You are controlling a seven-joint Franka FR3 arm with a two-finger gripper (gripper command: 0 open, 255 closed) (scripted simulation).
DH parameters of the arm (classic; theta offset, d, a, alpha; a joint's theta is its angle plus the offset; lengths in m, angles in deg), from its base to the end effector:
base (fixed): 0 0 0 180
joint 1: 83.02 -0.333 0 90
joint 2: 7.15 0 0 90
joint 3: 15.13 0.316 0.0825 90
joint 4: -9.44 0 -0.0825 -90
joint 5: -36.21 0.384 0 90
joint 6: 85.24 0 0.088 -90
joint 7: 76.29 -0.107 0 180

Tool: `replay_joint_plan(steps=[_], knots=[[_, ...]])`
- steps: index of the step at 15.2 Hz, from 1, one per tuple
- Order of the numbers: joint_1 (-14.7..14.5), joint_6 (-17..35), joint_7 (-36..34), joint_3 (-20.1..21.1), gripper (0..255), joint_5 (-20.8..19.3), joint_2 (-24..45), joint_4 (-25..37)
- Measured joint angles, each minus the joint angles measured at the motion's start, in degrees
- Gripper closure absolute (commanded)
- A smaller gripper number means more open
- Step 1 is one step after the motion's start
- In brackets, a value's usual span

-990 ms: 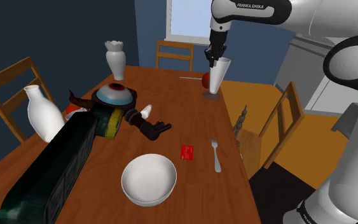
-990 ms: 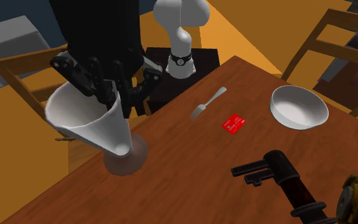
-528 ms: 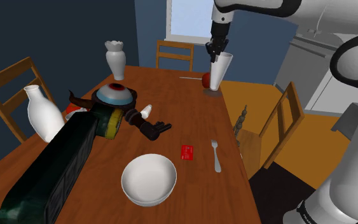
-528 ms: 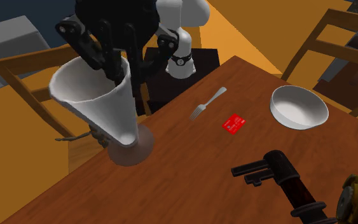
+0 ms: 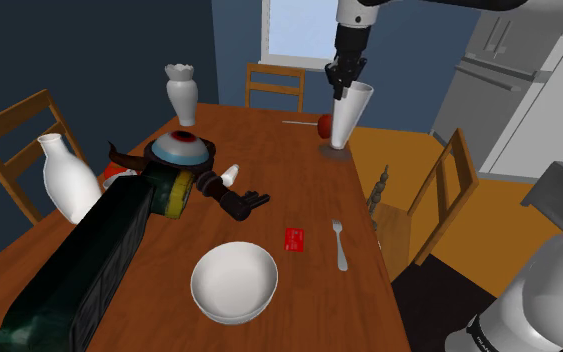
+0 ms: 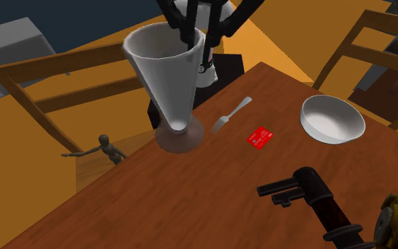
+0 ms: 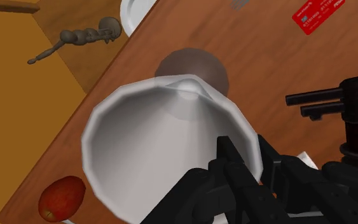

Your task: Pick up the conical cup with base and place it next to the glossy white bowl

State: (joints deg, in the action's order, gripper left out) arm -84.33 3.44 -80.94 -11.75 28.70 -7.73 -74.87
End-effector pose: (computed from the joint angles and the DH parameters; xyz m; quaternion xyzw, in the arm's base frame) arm 0.5481 0.0309 0.6757 0.9969 -0.0040 0.0483 0.0619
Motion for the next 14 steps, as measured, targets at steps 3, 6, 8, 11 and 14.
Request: replay_joint_plan(steps=[3,6,8,11,14], knots=[[-1.57,-0.79,-3.15,1.68,255,0.11,-4.06,-3.68],[-3.1,-2.87,-6.35,3.57,255,0.45,-7.91,-5.85],[-3.86,-4.03,-8.0,4.6,255,0.71,-9.58,-6.57],[-5.27,-6.04,-11.25,6.66,255,1.22,-11.88,-7.27],[-6.63,-7.96,-14.64,8.89,255,1.81,-13.4,-7.25]])
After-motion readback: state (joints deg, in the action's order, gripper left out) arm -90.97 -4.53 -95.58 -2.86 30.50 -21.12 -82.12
